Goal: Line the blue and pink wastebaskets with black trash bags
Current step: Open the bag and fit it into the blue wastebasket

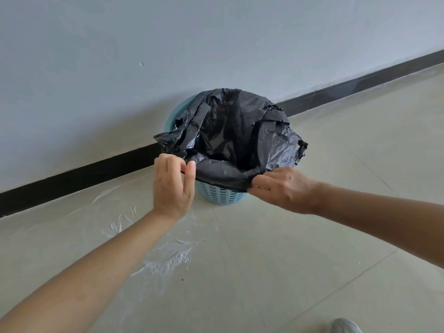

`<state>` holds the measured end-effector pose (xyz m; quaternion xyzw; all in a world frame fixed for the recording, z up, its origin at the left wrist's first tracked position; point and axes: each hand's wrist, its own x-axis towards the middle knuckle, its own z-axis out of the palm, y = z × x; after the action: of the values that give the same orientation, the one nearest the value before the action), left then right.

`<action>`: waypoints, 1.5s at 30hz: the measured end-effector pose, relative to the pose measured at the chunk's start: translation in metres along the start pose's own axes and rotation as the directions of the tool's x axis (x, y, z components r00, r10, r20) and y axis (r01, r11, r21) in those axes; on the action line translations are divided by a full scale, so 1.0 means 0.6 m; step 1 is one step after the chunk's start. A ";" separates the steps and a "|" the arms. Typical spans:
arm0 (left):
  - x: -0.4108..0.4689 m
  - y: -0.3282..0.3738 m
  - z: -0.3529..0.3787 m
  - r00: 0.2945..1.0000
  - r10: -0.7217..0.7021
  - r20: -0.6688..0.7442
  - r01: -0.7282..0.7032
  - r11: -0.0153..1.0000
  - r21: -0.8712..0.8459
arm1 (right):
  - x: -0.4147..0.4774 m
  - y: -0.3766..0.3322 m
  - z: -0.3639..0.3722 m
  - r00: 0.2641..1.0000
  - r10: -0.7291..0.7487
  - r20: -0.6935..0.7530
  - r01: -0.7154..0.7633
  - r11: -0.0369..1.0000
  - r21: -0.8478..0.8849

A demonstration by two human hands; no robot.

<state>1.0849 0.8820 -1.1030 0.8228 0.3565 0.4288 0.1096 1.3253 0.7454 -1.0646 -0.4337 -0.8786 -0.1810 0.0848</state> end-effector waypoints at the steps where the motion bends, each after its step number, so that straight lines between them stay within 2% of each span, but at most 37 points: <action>1: 0.004 0.002 -0.001 0.999 -0.041 -0.007 0.041 0.999 -0.020 | -0.004 0.001 -0.002 0.999 0.032 0.014 -0.032 0.999 0.016; 4: 0.029 0.005 -0.006 0.984 -0.167 -0.056 0.163 0.984 -0.065 | -0.009 -0.001 -0.014 0.974 0.221 -0.043 -0.205 0.952 0.227; 5: 0.043 0.005 -0.007 0.976 -0.204 -0.072 0.200 0.978 -0.054 | -0.004 -0.001 -0.017 0.933 0.346 -0.097 -0.302 0.901 0.311; 6: 0.058 0.004 -0.006 0.969 -0.235 -0.074 0.234 0.972 -0.019 | 0.002 0.001 -0.017 0.851 0.507 -0.136 -0.427 0.819 0.383; 7: 0.073 0.001 -0.005 0.963 -0.263 -0.058 0.265 0.964 0.032 | 0.009 0.006 -0.016 0.721 0.679 -0.139 -0.569 0.694 0.442; 9: 0.103 -0.005 -0.005 0.944 -0.330 -0.002 0.327 0.936 0.132 | 0.021 0.024 -0.007 0.388 0.921 -0.025 -0.784 0.345 0.516; 10: 0.117 -0.009 -0.006 0.927 -0.374 0.018 0.367 0.918 0.150 | 0.025 0.033 0.000 0.247 0.967 0.068 -0.837 0.177 0.518; 11: 0.129 -0.013 -0.006 0.907 -0.420 0.030 0.411 0.899 0.149 | 0.028 0.040 0.007 0.143 0.975 0.172 -0.857 0.035 0.514; 12: 0.138 -0.017 -0.005 0.887 -0.461 0.039 0.452 0.882 0.136 | 0.029 0.046 0.013 0.075 0.959 0.272 -0.850 -0.081 0.520; 14: 0.147 -0.019 0.001 0.828 -0.555 0.082 0.550 0.832 0.077 | 0.031 0.050 0.022 0.014 0.909 0.417 -0.800 -0.240 0.550; 16: 0.145 -0.015 0.011 0.730 -0.662 0.172 0.668 0.744 0.027 | 0.031 0.053 0.027 -0.009 0.883 0.470 -0.773 -0.304 0.556; 19: 0.133 -0.009 0.021 0.624 -0.748 0.225 0.773 0.633 -0.038 | 0.027 0.063 0.025 -0.033 0.876 0.481 -0.750 -0.340 0.567; 21: 0.130 -0.006 0.019 0.528 -0.790 0.312 0.847 0.515 -0.129 | 0.021 0.071 0.019 -0.069 0.872 0.484 -0.753 -0.364 0.548; 23: 0.127 -0.008 0.015 0.463 -0.802 0.376 0.884 0.448 -0.134 | 0.018 0.080 0.016 -0.112 0.900 0.421 -0.821 -0.322 0.471; 24: 0.126 -0.014 0.015 0.463 -0.797 0.388 0.882 0.457 -0.113 | 0.020 0.085 0.013 -0.098 0.934 0.343 -0.887 -0.239 0.396; 25: 0.123 -0.021 0.016 0.484 -0.781 0.393 0.868 0.487 -0.102 | 0.026 0.089 0.008 -0.035 0.967 0.252 -0.935 -0.121 0.334; 26: 0.120 -0.026 0.018 0.518 -0.760 0.392 0.846 0.522 -0.107 | 0.037 0.095 0.001 0.078 0.984 0.161 -0.954 0.027 0.299; 27: 0.117 -0.030 0.021 0.554 -0.740 0.381 0.825 0.550 -0.130 | 0.051 0.103 -0.006 0.227 0.970 0.082 -0.940 0.196 0.277; 29: 0.116 -0.038 0.026 0.616 -0.721 0.319 0.787 0.583 -0.203 | 0.090 0.130 -0.014 0.508 0.861 0.027 -0.843 0.491 0.220; 30: 0.116 -0.041 0.027 0.650 -0.712 0.267 0.760 0.612 -0.220 | 0.112 0.145 -0.012 0.602 0.796 0.058 -0.788 0.581 0.202; 31: 0.117 -0.042 0.027 0.688 -0.695 0.212 0.726 0.654 -0.214 | 0.135 0.159 -0.007 0.661 0.742 0.111 -0.747 0.635 0.199; 34: 0.118 -0.047 0.032 0.772 -0.626 0.114 0.636 0.754 -0.165 | 0.205 0.183 0.024 0.713 0.671 0.206 -0.701 0.669 0.247; 37: 0.117 -0.051 0.040 0.769 -0.631 0.100 0.636 0.744 -0.205 | 0.268 0.191 0.064 0.736 0.633 0.242 -0.677 0.681 0.278; 39: 0.116 -0.055 0.045 0.693 -0.707 0.143 0.714 0.644 -0.273 | 0.297 0.191 0.091 0.746 0.586 0.315 -0.661 0.705 0.255; 41: 0.112 -0.065 0.047 0.542 -0.797 0.266 0.824 0.441 -0.356 | 0.318 0.192 0.113 0.720 0.590 0.366 -0.688 0.678 0.259; 43: 0.099 -0.075 0.045 0.400 -0.800 0.447 0.902 0.258 -0.346 | 0.334 0.193 0.126 0.678 0.626 0.386 -0.729 0.640 0.243; 44: 0.091 -0.080 0.044 0.354 -0.772 0.527 0.929 0.225 -0.295 | 0.342 0.195 0.131 0.662 0.635 0.399 -0.740 0.639 0.212; 45: 0.082 -0.085 0.043 0.324 -0.745 0.583 0.946 0.238 -0.222 | 0.348 0.197 0.133 0.649 0.640 0.411 -0.745 0.644 0.173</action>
<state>1.0988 0.9555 -1.1126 0.4806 0.5889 0.2165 0.6126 1.2921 0.9955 -1.0454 -0.7424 -0.6597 0.0854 0.0790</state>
